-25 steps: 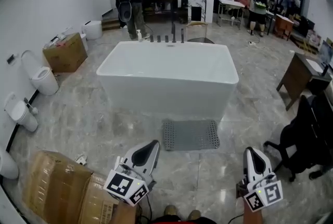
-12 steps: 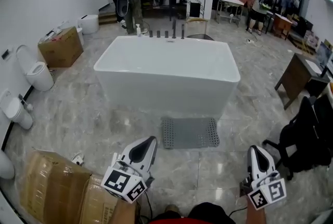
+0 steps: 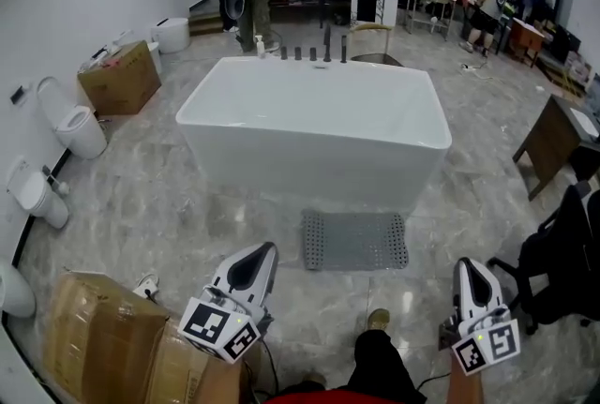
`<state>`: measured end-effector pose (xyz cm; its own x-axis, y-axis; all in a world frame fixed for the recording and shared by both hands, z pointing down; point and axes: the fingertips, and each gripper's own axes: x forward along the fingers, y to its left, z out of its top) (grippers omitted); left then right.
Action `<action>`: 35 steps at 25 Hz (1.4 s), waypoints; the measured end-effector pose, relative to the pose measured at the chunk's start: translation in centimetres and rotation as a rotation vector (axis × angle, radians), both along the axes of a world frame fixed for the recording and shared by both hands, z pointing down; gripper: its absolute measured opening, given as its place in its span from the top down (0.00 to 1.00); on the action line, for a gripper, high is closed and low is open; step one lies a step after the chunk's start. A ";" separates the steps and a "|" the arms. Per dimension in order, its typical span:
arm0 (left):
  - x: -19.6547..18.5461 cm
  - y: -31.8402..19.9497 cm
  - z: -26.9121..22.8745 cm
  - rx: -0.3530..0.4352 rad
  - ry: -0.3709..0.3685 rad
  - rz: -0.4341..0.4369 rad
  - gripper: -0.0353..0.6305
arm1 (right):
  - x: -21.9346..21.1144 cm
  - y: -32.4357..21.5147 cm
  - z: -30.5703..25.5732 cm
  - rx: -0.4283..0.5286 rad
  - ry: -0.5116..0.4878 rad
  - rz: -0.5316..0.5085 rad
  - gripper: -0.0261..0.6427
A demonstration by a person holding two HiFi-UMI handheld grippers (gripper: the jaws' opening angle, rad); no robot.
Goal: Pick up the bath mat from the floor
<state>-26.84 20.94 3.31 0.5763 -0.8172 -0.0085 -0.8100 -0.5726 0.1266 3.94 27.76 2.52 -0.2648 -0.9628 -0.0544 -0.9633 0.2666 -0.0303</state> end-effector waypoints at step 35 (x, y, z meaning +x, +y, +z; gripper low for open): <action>12.7 -33.2 16.6 -0.204 -0.121 -0.235 0.93 | 18.3 -36.0 18.8 -0.273 0.021 -0.060 0.96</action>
<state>-14.11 -12.23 19.89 0.3583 -0.9059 0.2258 -0.9332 -0.3408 0.1139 22.21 -8.20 21.29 -0.3197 -0.9237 0.2113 -0.9474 0.3075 -0.0892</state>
